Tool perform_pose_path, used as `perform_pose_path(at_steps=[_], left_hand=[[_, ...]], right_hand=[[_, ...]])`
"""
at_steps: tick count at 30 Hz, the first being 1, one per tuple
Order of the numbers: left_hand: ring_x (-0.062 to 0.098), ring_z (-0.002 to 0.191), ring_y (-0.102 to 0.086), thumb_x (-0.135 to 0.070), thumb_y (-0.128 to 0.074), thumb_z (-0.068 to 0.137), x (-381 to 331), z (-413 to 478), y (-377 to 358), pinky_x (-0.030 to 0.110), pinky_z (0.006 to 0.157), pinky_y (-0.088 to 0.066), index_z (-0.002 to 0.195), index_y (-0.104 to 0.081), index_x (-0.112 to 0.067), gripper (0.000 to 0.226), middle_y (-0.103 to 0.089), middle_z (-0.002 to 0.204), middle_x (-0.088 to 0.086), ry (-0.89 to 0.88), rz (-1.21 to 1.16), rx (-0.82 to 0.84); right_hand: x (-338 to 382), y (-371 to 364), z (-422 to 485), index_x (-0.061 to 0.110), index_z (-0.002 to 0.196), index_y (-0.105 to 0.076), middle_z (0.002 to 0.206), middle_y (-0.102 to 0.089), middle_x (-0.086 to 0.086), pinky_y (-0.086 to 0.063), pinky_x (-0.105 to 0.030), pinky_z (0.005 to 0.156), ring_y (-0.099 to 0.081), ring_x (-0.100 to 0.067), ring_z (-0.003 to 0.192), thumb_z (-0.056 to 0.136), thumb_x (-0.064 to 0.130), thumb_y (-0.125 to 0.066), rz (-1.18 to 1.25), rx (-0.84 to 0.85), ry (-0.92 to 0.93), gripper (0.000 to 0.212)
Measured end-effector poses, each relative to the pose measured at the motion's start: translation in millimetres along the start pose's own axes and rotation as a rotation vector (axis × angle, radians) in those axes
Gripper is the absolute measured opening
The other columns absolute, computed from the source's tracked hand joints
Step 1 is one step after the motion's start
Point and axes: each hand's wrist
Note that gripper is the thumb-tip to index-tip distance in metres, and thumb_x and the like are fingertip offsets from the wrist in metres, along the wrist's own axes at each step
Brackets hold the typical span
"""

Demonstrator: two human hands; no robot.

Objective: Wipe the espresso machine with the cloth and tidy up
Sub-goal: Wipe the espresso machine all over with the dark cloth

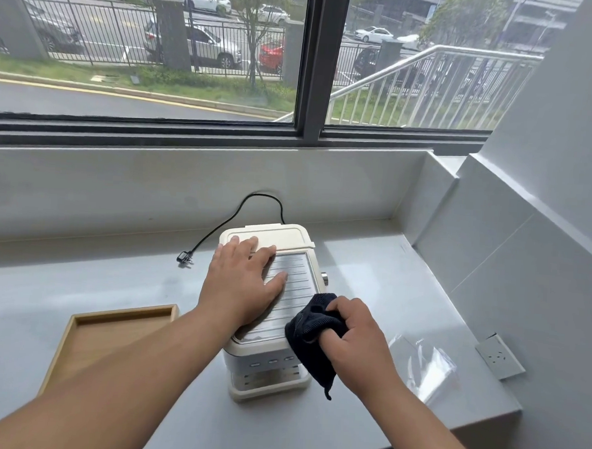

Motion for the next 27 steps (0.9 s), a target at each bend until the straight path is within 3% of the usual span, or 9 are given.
perform_pose_path(at_steps=[3,9,16,18,20,23,27], left_hand=[[0.029,0.159,-0.013,-0.075,-0.035,0.095,0,0,0,0.050,0.131,-0.003,0.157,-0.038,-0.040,0.071,-0.030,0.170,0.001,-0.002,-0.015,-0.003],[0.030,0.159,-0.018,-0.065,-0.042,0.099,5,-1,1,0.050,0.130,-0.008,0.155,-0.045,-0.036,0.063,-0.034,0.169,0.001,-0.013,-0.080,-0.019],[0.021,0.155,-0.031,-0.033,-0.059,0.103,24,-14,6,0.039,0.127,-0.021,0.131,-0.069,-0.022,0.031,-0.052,0.158,0.000,0.019,-0.445,-0.030],[0.019,0.142,-0.047,-0.031,-0.062,0.101,36,-23,11,0.035,0.114,-0.036,0.117,-0.073,-0.024,0.021,-0.066,0.140,-0.004,0.051,-0.514,-0.111],[0.013,0.111,-0.061,-0.036,-0.062,0.100,50,-32,19,0.033,0.090,-0.044,0.098,-0.072,-0.028,0.014,-0.071,0.110,-0.013,0.118,-0.557,-0.207],[0.004,0.073,-0.058,-0.060,-0.050,0.095,66,-45,29,0.033,0.064,-0.039,0.074,-0.058,-0.029,0.038,-0.064,0.075,-0.015,0.241,-0.617,-0.201],[0.004,0.064,-0.059,-0.075,-0.040,0.084,75,-65,31,0.033,0.058,-0.041,0.076,-0.056,-0.035,0.044,-0.067,0.067,-0.016,0.293,-0.707,-0.109]], right_hand=[[3,-5,-10,0.039,0.090,-0.053,0.095,-0.050,0.014,-0.048,-0.028,0.067,-0.056,-0.010,0.081,0.075,0.037,-0.055,-0.122,-0.014,0.056,0.015],[22,-23,-28,0.033,0.102,-0.059,0.098,-0.049,0.011,-0.048,-0.034,0.071,-0.052,-0.019,0.085,0.074,0.044,-0.050,-0.455,0.038,0.247,0.032],[69,-69,-24,0.029,0.107,-0.052,0.100,-0.047,0.006,-0.041,-0.037,0.065,-0.048,-0.023,0.076,0.082,0.050,-0.046,-0.534,0.201,0.391,0.033],[79,-79,-19,0.028,0.108,-0.052,0.100,-0.049,0.003,-0.042,-0.038,0.066,-0.051,-0.026,0.075,0.086,0.046,-0.052,-0.539,0.219,0.406,0.028],[88,-89,-14,0.028,0.108,-0.052,0.097,-0.045,0.004,-0.040,-0.037,0.065,-0.049,-0.026,0.073,0.088,0.044,-0.054,-0.556,0.231,0.413,0.026],[103,-103,-4,0.028,0.105,-0.053,0.093,-0.040,0.006,-0.036,-0.036,0.065,-0.045,-0.024,0.073,0.089,0.040,-0.057,-0.553,0.205,0.368,0.020],[121,-113,17,0.022,0.105,-0.056,0.095,-0.047,0.001,-0.041,-0.037,0.068,-0.053,-0.026,0.080,0.089,0.028,-0.057,-0.499,0.185,0.255,0.017]])
Point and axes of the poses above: each hand's wrist, its own z-axis towards the middle knuckle, its own y-axis out of the back of the hand, x = y × z
